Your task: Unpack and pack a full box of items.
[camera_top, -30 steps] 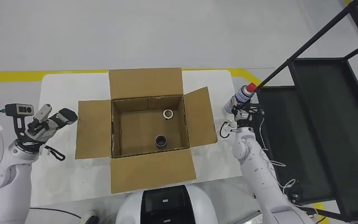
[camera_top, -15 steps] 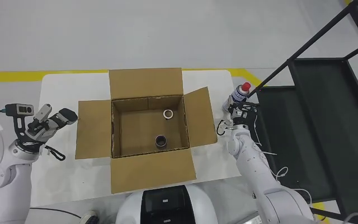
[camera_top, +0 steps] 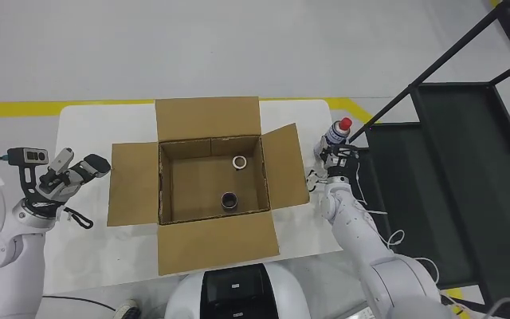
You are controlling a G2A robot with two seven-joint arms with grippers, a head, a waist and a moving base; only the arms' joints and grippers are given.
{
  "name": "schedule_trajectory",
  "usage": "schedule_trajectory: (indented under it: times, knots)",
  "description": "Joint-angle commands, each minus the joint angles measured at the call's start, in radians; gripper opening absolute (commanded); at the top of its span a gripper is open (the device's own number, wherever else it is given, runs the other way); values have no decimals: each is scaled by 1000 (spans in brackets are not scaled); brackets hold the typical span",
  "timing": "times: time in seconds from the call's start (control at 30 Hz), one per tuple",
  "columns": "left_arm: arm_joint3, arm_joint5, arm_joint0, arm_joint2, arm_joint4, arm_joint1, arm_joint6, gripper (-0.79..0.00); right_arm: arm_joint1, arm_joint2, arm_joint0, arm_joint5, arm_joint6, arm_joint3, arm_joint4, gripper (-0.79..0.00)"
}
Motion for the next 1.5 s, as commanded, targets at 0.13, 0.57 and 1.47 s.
schedule_trajectory:
  times: [0.13,0.57,1.47]
  knots:
    - [0,0,0,0,0,0,0,0,-2,-9,-11,-2,-39,11,-9,0]
    - [0,0,0,0,0,0,0,0,5,5,-67,-41,-86,-94,7,0]
    - [0,0,0,0,0,0,0,0,91,237,-453,-95,97,-715,-14,0]
